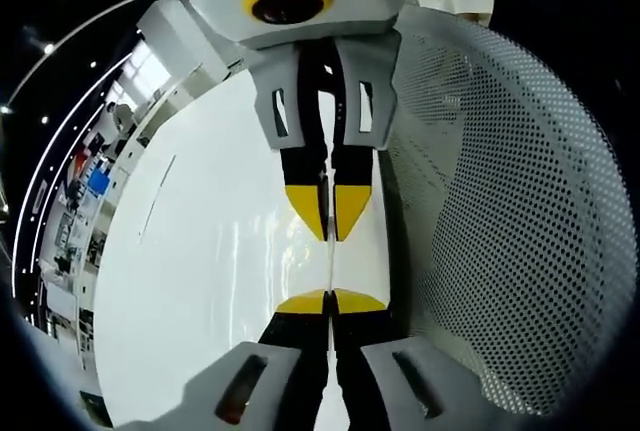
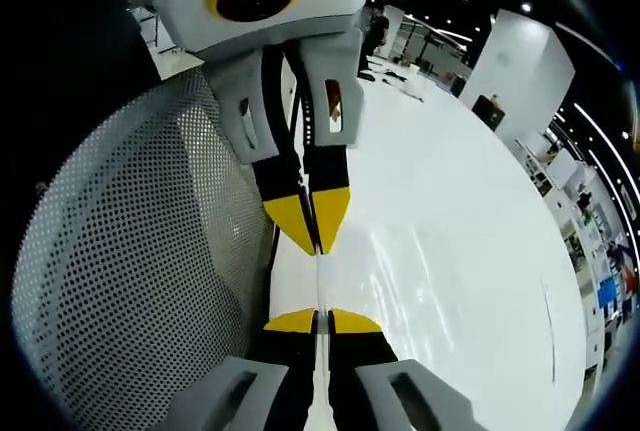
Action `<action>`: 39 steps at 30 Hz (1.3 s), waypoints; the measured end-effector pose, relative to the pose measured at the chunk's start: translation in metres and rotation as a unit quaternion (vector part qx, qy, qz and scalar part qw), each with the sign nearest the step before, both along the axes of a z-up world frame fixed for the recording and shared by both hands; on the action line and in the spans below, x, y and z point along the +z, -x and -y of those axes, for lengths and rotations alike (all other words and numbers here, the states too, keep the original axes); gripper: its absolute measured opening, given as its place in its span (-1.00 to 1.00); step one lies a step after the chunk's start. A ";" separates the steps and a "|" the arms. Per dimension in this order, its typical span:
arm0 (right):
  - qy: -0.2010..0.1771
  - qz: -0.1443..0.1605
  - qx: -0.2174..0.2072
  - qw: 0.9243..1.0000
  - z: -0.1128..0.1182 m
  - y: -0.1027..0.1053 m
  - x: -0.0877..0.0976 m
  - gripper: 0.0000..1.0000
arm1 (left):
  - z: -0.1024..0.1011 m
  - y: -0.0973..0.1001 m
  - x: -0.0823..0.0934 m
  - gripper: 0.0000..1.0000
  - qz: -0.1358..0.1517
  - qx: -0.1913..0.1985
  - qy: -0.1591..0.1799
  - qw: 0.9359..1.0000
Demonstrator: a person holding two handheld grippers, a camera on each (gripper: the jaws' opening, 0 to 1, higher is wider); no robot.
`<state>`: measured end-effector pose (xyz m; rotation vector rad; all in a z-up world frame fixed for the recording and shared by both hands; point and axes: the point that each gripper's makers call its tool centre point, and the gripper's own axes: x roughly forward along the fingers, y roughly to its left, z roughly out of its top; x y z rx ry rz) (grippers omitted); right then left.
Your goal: Open the resealable bag by pulling the two sides of the seal apart until the entire bag opening is separated and visibly accessible.
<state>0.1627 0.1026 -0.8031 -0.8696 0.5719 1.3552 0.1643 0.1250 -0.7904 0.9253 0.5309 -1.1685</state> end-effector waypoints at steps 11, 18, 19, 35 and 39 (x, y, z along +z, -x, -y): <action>0.004 -0.003 -0.010 1.000 0.011 0.000 -0.002 -1.00 | -0.003 0.000 0.000 -1.00 0.000 0.003 -0.001 1.000; 0.009 -0.005 -0.016 1.000 0.019 -0.001 -0.005 -1.00 | -0.005 0.000 0.000 -1.00 -0.002 0.005 -0.004 1.000; 0.010 -0.006 -0.018 1.000 0.021 -0.001 -0.006 -1.00 | -0.005 0.000 0.000 -1.00 -0.001 0.006 -0.005 1.000; 0.014 -0.020 -0.044 0.999 0.044 -0.001 -0.013 -1.00 | -0.009 0.001 -0.003 -1.00 -0.003 0.002 -0.011 1.000; 0.016 -0.022 -0.047 0.999 0.047 0.000 -0.014 -1.00 | -0.009 0.002 -0.003 -1.00 -0.004 0.001 -0.012 1.000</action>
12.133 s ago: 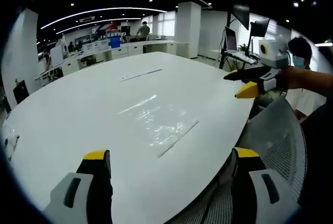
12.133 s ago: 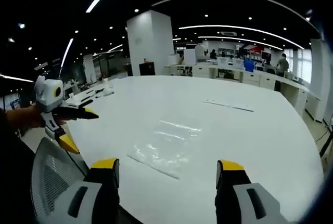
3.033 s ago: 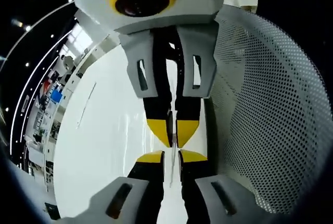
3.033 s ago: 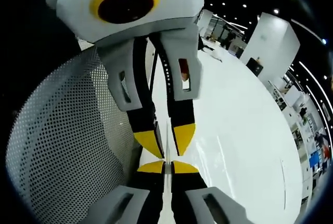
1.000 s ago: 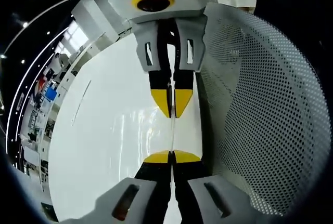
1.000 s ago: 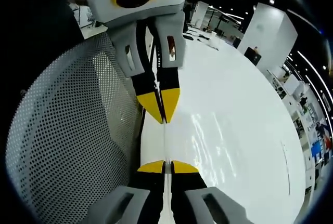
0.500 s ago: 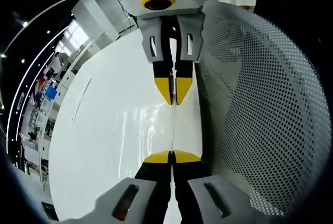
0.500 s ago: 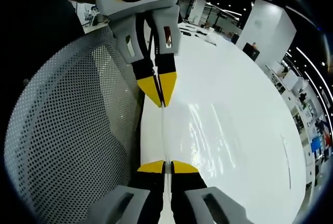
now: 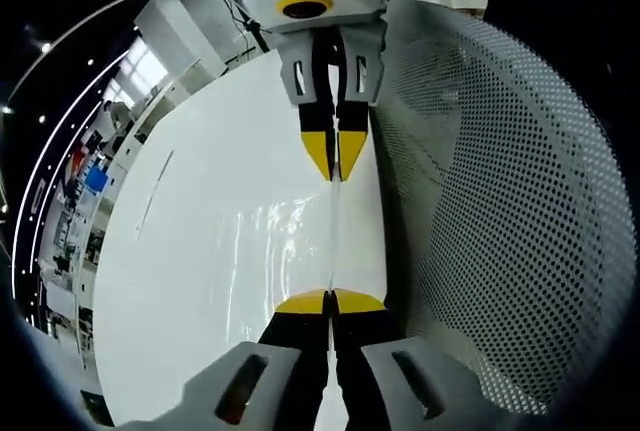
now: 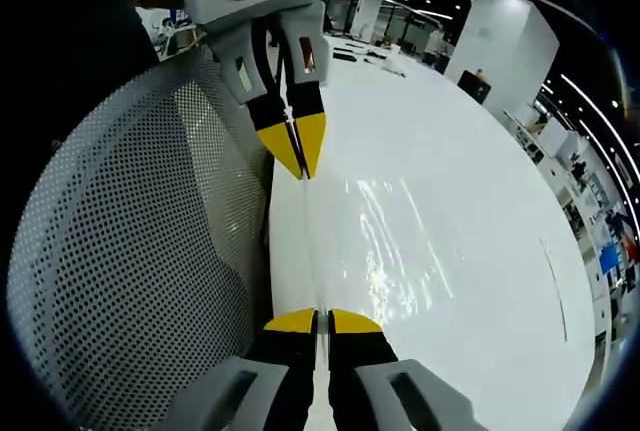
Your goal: Open the resealable bag by pulling the two sides of the seal apart until the entire bag opening is separated and visibly accessible.
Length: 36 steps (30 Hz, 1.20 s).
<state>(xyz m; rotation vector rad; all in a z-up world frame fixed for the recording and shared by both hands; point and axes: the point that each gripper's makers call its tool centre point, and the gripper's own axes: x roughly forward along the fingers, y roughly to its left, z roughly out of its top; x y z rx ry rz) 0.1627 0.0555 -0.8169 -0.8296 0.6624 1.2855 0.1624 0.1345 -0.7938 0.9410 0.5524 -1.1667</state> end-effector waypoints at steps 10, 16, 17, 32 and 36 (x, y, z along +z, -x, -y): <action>0.002 0.001 -0.003 1.000 0.003 -0.001 0.001 -1.00 | -0.003 -0.001 0.000 -1.00 -0.001 0.003 -0.001 1.000; 0.004 0.003 -0.003 1.000 0.003 -0.001 -0.001 -1.00 | -0.002 0.000 0.000 -1.00 -0.003 0.006 -0.001 1.000; 0.004 0.009 -0.006 1.000 0.003 -0.003 -0.001 -1.00 | -0.002 0.000 0.000 -1.00 -0.008 0.008 0.002 1.000; -0.019 0.008 -0.052 0.998 0.001 -0.004 0.003 -0.99 | 0.000 -0.006 0.003 -1.00 0.004 0.010 -0.004 1.000; -0.048 -0.003 -0.066 0.997 -0.008 -0.004 0.014 -0.96 | 0.000 -0.006 0.002 -1.00 0.007 0.006 -0.007 1.000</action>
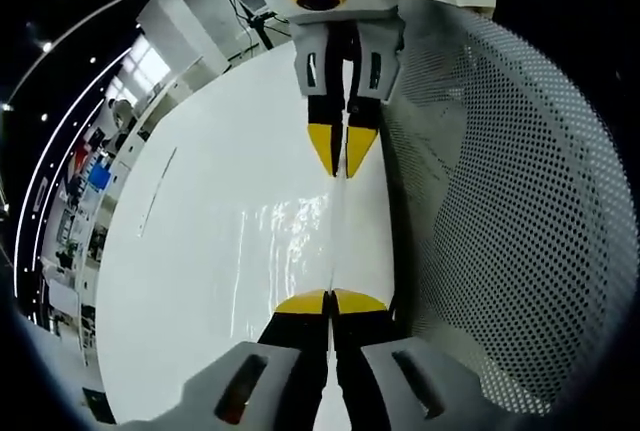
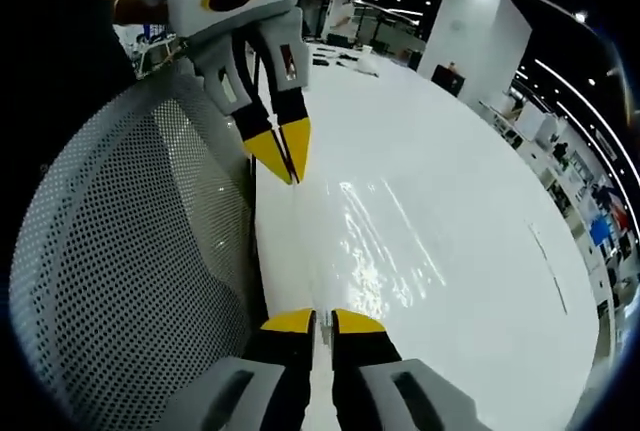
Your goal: Open the resealable bag by pulling the two sides of the seal apart until the entire bag opening is separated and visibly accessible.
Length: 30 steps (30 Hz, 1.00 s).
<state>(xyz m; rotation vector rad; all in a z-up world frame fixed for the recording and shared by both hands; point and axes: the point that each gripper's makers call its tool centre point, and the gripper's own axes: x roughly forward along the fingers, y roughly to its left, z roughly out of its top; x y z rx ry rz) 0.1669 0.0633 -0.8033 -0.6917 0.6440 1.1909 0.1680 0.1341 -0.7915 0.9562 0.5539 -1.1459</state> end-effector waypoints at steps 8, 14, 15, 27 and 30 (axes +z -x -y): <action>-0.022 0.003 -0.004 1.000 -0.011 -0.004 0.012 -0.94 | 0.002 0.002 0.000 -1.00 0.005 -0.011 -0.005 1.000; -0.017 0.000 0.003 1.000 -0.018 -0.004 0.005 -0.94 | 0.003 0.002 0.003 -1.00 0.012 -0.013 -0.002 1.000; -0.018 -0.001 0.004 1.000 -0.019 -0.004 0.005 -0.94 | 0.003 0.002 0.003 -1.00 0.012 -0.013 -0.002 1.000; -0.020 -0.007 0.013 1.000 -0.034 -0.005 -0.002 -0.95 | 0.004 0.000 0.007 -1.00 0.022 -0.015 0.006 1.000; -0.021 -0.013 0.011 1.000 -0.035 -0.005 -0.003 -1.00 | 0.005 0.000 0.008 -1.00 0.023 -0.015 0.007 1.000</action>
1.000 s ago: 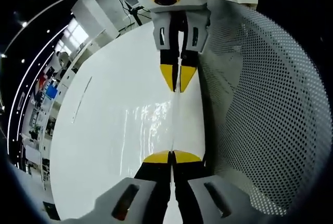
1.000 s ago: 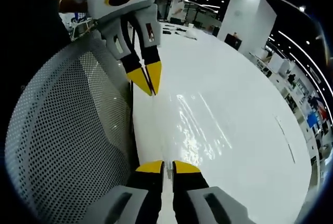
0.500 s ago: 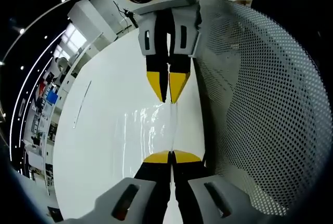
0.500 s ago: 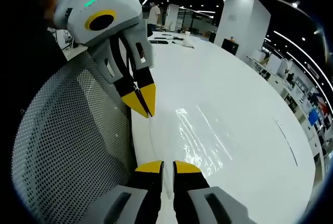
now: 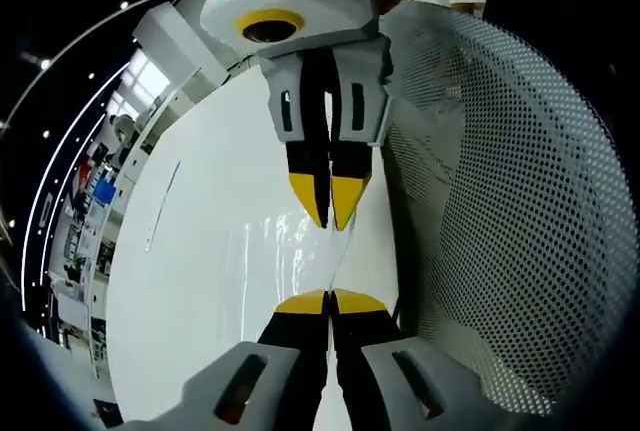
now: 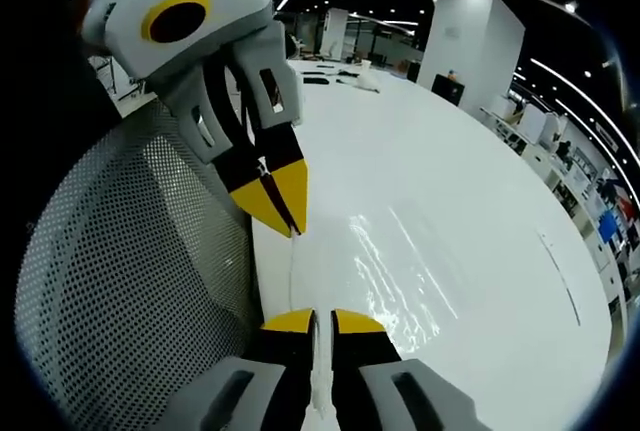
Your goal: Open the resealable bag by pulling the two sides of the seal apart until the entire bag opening is separated and visibly accessible.
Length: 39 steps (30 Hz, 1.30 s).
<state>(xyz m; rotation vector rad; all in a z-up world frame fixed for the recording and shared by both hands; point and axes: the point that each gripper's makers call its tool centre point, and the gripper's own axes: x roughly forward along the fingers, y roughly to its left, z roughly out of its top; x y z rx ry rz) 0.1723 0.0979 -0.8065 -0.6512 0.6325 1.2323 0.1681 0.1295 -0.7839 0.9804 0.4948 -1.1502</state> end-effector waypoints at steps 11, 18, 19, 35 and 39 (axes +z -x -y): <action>-0.002 -0.007 0.003 1.000 -0.002 0.002 0.005 -1.00 | -0.001 -0.005 0.004 -0.98 0.024 0.008 0.006 1.000; 0.001 0.000 0.004 1.000 -0.004 -0.003 0.009 -1.00 | 0.008 -0.002 0.014 -0.79 0.046 -0.013 0.011 0.999; 0.001 0.002 0.005 1.000 -0.004 -0.003 0.009 -1.00 | 0.010 -0.001 0.015 -0.81 0.048 -0.017 0.010 0.999; 0.001 0.012 0.020 1.000 -0.010 0.001 0.018 -1.00 | 0.022 0.008 0.009 -0.89 0.067 -0.049 -0.011 0.996; -0.004 0.016 0.020 1.000 -0.012 0.000 0.022 -1.00 | 0.015 -0.001 0.011 -0.88 0.116 -0.054 -0.045 0.991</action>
